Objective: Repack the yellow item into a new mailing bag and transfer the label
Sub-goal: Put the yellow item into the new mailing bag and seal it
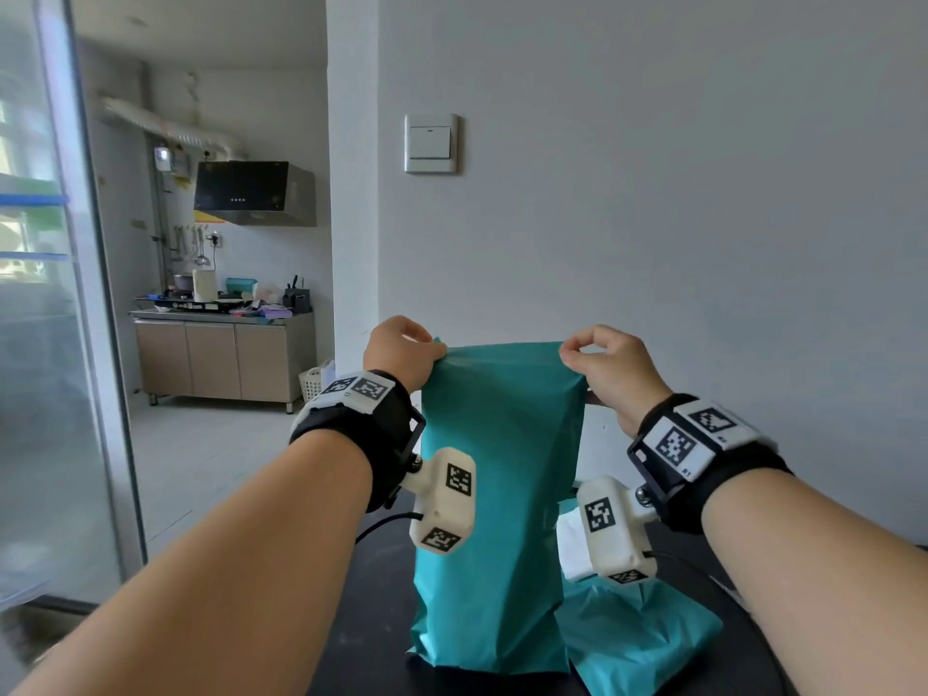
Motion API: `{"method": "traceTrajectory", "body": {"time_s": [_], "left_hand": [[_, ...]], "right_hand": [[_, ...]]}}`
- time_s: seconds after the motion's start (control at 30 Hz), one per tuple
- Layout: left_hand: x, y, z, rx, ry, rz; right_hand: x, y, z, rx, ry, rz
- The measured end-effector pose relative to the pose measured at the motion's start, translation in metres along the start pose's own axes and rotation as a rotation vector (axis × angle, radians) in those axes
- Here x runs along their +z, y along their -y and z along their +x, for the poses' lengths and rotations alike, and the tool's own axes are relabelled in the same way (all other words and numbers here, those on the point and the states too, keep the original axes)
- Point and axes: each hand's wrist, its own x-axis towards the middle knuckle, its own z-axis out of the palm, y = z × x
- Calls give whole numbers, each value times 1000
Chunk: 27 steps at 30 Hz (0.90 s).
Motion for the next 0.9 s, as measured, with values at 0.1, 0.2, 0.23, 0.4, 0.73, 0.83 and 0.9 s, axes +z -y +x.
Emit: {"method": "traceTrajectory", "body": {"time_s": [0.1, 0.2, 0.23, 0.4, 0.73, 0.83, 0.9], "left_hand": [[-3, 0, -1, 11, 92, 35], [-5, -3, -4, -40, 173, -9], [-6, -5, -4, -55, 169, -25], [-13, -15, -9, -161, 143, -119], [-26, 5, -12, -51, 560, 151], [-24, 11, -8, -25, 512, 189], [-22, 14, -13, -65, 523, 112]], "right_hand": [[-9, 5, -4, 75, 248, 55], [-15, 8, -4, 128, 401, 19], [-15, 9, -4, 143, 420, -3], [-19, 12, 3, 73, 402, -292], [-31, -2, 3, 86, 358, -361], [-30, -11, -2, 125, 342, -207], [-23, -17, -12, 191, 347, 21]]}}
